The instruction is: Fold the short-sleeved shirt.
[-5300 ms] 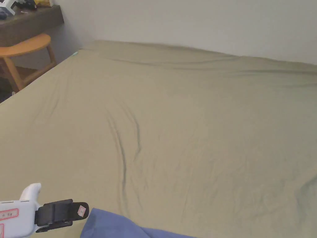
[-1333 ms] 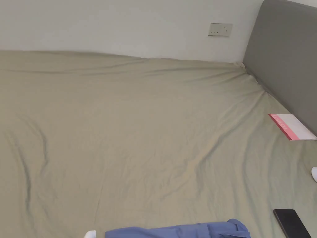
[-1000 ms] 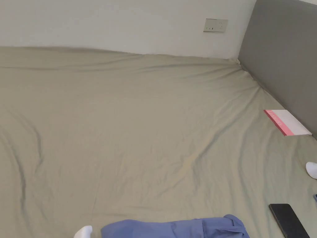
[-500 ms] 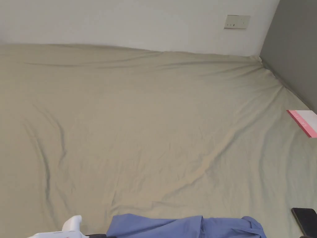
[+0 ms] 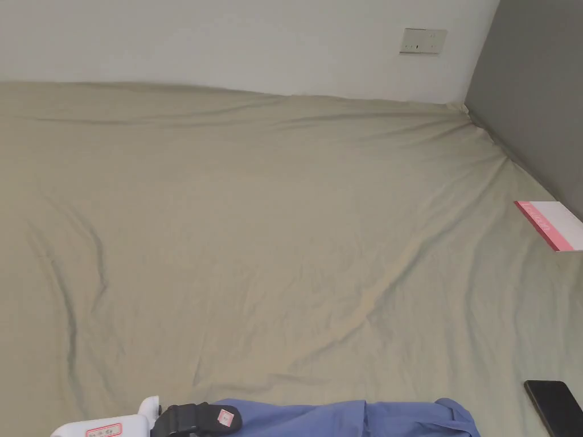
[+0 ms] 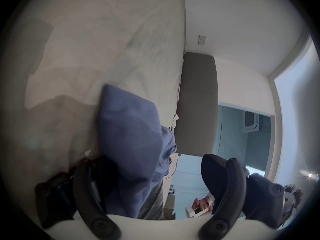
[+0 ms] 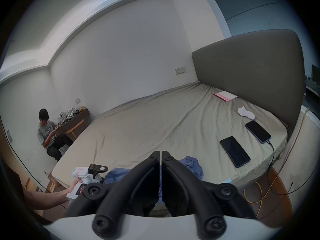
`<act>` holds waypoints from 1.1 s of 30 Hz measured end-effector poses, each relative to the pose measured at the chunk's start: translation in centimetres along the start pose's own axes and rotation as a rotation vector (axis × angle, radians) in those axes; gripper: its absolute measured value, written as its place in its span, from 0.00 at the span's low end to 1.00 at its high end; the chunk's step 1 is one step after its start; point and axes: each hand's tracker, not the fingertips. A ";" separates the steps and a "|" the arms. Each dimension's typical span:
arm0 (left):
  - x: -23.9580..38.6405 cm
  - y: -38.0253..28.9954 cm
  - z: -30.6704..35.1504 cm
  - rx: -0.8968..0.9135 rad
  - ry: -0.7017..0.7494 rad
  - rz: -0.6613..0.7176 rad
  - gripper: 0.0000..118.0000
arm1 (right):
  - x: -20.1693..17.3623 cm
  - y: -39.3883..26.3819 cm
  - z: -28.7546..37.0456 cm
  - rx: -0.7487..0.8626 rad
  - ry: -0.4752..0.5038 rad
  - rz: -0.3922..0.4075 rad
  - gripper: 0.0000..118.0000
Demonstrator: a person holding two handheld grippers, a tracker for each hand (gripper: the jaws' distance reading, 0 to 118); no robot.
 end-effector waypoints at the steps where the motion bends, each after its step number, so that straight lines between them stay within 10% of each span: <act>1: 0.4 0.2 -0.4 -0.026 0.046 -0.054 0.84 | 0.0 0.0 -0.1 0.000 0.005 -0.011 0.03; 4: 1.7 -0.2 -1.4 -0.053 0.161 -0.188 0.80 | -0.1 -0.2 -0.5 -0.004 0.011 -0.022 0.03; 5: 2.1 -0.2 -1.5 -0.049 0.263 -0.207 0.64 | -0.2 -0.3 -0.7 -0.007 0.012 -0.022 0.03; 6: 2.3 -0.2 -1.7 -0.021 0.453 -0.228 0.12 | -0.4 -0.3 -0.9 -0.013 0.014 -0.018 0.03; 8: 2.2 -0.6 -2.3 -0.003 0.301 -0.225 0.13 | -0.7 -0.4 -1.1 -0.019 0.016 -0.005 0.03; 24: 2.7 -1.5 7.9 0.172 0.426 -0.207 0.12 | -0.9 0.1 -1.7 -0.011 -0.026 0.040 0.04; 33: 8.5 -0.3 17.2 0.300 0.709 -0.338 0.12 | -1.1 -0.1 -2.0 -0.027 -0.018 0.056 0.04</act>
